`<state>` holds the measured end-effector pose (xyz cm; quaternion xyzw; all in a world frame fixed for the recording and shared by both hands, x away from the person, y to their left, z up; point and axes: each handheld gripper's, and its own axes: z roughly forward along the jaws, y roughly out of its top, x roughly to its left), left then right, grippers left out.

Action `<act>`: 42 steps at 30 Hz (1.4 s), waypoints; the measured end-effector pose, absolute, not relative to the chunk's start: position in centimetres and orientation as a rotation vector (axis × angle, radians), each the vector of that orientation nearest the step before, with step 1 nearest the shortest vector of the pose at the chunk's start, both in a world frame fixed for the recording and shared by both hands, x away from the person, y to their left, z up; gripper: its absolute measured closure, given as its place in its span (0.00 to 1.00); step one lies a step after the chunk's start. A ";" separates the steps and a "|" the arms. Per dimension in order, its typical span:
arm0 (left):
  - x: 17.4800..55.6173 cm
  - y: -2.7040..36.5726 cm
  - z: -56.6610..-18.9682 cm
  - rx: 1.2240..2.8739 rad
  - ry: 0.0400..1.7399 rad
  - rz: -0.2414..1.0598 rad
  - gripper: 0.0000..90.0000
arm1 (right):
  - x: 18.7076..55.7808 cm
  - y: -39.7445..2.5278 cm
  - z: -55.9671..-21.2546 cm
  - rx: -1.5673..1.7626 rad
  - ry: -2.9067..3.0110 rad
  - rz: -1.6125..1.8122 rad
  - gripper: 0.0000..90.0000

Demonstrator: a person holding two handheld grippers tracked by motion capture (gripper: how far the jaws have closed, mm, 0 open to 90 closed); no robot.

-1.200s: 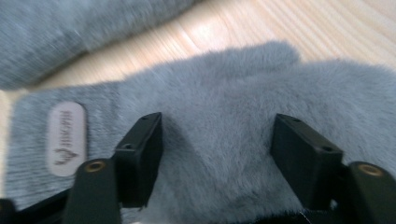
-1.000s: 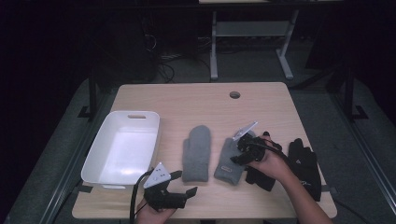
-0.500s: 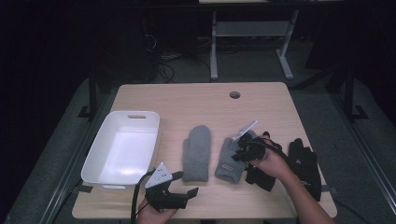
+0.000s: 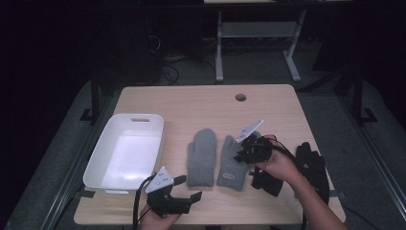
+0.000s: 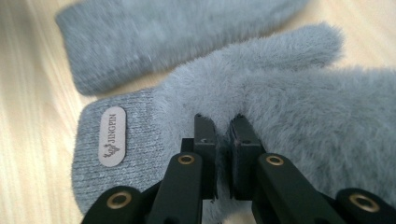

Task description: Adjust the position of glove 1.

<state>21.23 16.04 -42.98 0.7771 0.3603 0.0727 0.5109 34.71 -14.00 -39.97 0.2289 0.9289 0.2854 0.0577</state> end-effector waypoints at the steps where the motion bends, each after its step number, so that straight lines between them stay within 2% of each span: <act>1: 21.2 16.1 -43.0 1.868 0.871 0.176 0.22 | 34.6 -13.9 -39.6 0.689 2.816 0.878 0.93; 8: 21.3 16.2 -42.9 1.858 0.887 0.176 0.22 | 34.8 -12.4 -37.2 0.607 2.821 0.931 0.93; 15: 21.4 16.4 -42.8 1.854 0.894 0.183 0.22 | 35.6 -10.2 -36.4 0.534 2.870 0.957 0.93; 29: 21.7 16.6 -42.8 1.863 0.921 0.180 0.22 | 37.4 -4.6 -37.3 0.405 2.949 0.932 0.93; 39: 22.8 16.3 -42.7 1.836 0.971 0.180 0.25 | 38.5 -3.3 -39.1 0.381 2.994 0.873 0.91; 42: 23.3 16.1 -42.3 1.837 0.994 0.203 0.27 | 39.0 -3.5 -39.5 0.421 3.003 0.888 0.85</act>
